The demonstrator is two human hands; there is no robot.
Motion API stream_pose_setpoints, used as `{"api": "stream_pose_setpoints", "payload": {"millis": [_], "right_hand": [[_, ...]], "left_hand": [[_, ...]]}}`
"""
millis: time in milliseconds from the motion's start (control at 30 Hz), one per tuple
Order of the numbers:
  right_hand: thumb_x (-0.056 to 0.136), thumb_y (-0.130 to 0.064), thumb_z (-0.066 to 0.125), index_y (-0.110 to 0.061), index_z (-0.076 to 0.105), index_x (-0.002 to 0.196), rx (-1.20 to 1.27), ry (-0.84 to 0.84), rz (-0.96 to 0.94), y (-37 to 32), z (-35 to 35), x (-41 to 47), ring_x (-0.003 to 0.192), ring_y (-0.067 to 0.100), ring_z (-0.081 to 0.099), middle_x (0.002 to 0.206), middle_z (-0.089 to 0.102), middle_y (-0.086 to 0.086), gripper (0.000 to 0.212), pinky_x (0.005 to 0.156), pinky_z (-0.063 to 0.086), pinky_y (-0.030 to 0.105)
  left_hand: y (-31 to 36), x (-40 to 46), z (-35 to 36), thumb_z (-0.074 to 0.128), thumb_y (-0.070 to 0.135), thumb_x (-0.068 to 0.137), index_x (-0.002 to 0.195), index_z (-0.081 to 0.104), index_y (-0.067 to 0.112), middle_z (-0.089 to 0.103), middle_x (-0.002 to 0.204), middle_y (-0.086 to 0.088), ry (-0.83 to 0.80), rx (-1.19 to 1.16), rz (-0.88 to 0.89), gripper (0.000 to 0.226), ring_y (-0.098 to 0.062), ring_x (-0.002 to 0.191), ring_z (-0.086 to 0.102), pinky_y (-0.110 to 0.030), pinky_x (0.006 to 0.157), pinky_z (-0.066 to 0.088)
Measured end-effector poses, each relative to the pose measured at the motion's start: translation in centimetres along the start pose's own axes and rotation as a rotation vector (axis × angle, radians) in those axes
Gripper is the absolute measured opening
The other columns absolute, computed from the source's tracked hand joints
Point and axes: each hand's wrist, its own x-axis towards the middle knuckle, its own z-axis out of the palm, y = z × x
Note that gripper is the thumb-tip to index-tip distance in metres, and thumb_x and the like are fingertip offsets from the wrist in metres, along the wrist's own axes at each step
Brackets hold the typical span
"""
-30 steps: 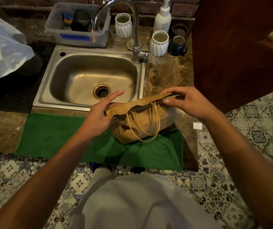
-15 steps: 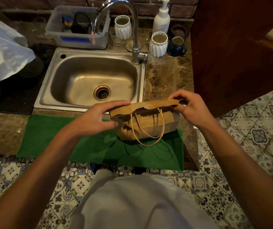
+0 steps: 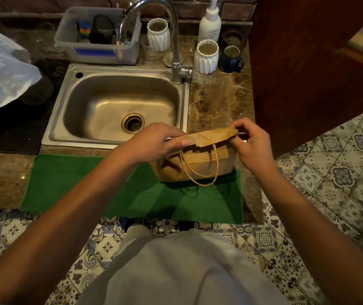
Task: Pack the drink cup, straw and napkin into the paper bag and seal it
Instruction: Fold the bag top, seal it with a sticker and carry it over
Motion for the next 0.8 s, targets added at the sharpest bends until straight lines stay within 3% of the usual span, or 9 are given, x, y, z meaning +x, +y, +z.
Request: {"api": "stream_pose_setpoints", "payload": {"millis": [200, 300, 367, 467, 600, 700, 800], "right_hand": [[0.086, -0.011, 0.076, -0.025, 0.066, 0.095, 0.022, 0.026, 0.04, -0.4, 0.1, -0.2, 0.09, 0.02, 0.068, 0.092, 0.068, -0.015, 0.019, 0.082, 0.058, 0.046], [0.083, -0.008, 0.078, -0.027, 0.066, 0.105, -0.105, -0.254, 0.089, -1.4, -1.7, 0.7, 0.101, 0.011, 0.064, 0.105, 0.068, -0.014, 0.032, 0.095, 0.054, 0.045], [0.082, -0.011, 0.079, -0.032, 0.06, 0.128, -0.197, -0.51, 0.108, -3.0, -3.6, 1.5, 0.121, 0.01, 0.056, 0.131, 0.062, -0.01, 0.054, 0.109, 0.046, 0.041], [0.086, -0.037, 0.077, -0.03, 0.052, 0.144, -0.354, -0.59, -0.01, -5.4, -4.6, 2.4, 0.135, 0.008, 0.043, 0.15, 0.048, -0.009, 0.064, 0.112, 0.035, 0.031], [0.082, -0.071, 0.058, -0.034, 0.072, 0.12, -0.665, -0.674, -0.182, -6.6, 0.0, 4.2, 0.125, 0.021, 0.056, 0.132, 0.067, -0.005, 0.055, 0.105, 0.045, 0.048], [0.082, -0.06, 0.062, -0.032, 0.078, 0.105, -0.657, -0.675, -0.223, -6.3, 2.1, 4.5, 0.104, 0.023, 0.063, 0.105, 0.075, -0.005, 0.039, 0.09, 0.052, 0.047], [0.087, -0.042, 0.07, -0.028, 0.079, 0.101, -0.664, -0.589, -0.321, -6.2, 2.5, 4.4, 0.103, 0.027, 0.058, 0.098, 0.075, -0.002, 0.022, 0.091, 0.048, 0.046]], "left_hand": [[0.0, 0.3, 0.3, 0.059, 0.038, 0.097, 0.098, 0.07, 0.026, 0.074, 0.092, 0.001, 0.052, 0.222, -0.013, 0.016, -0.024, 0.088, 0.066, -0.047, 0.077, 0.054], [0.0, 0.2, 0.3, 0.06, 0.034, 0.097, 0.093, 0.07, 0.024, 0.073, 0.087, 0.001, 0.066, 0.249, -0.021, 0.014, -0.025, 0.085, 0.065, -0.046, 0.075, 0.054], [-0.2, 0.1, 0.1, 0.061, 0.033, 0.096, 0.09, 0.069, 0.024, 0.072, 0.084, 0.002, 0.074, 0.256, -0.015, 0.013, -0.025, 0.084, 0.065, -0.046, 0.073, 0.053], [0.6, 0.3, 0.3, 0.061, 0.033, 0.096, 0.094, 0.07, 0.027, 0.072, 0.085, 0.002, 0.085, 0.273, 0.007, 0.011, -0.025, 0.085, 0.065, -0.045, 0.072, 0.054], [1.0, 0.4, 0.4, 0.062, 0.034, 0.096, 0.104, 0.073, 0.03, 0.076, 0.089, -0.001, 0.125, 0.29, 0.013, 0.014, -0.028, 0.085, 0.066, -0.045, 0.072, 0.054], [0.8, 0.0, 0.6, 0.063, 0.033, 0.095, 0.104, 0.073, 0.027, 0.076, 0.089, -0.003, 0.147, 0.292, 0.027, 0.015, -0.03, 0.085, 0.066, -0.043, 0.07, 0.053], [0.5, -0.4, 0.9, 0.064, 0.034, 0.094, 0.104, 0.074, 0.025, 0.076, 0.09, -0.001, 0.175, 0.247, 0.023, 0.016, -0.027, 0.085, 0.067, -0.043, 0.07, 0.053]]}}
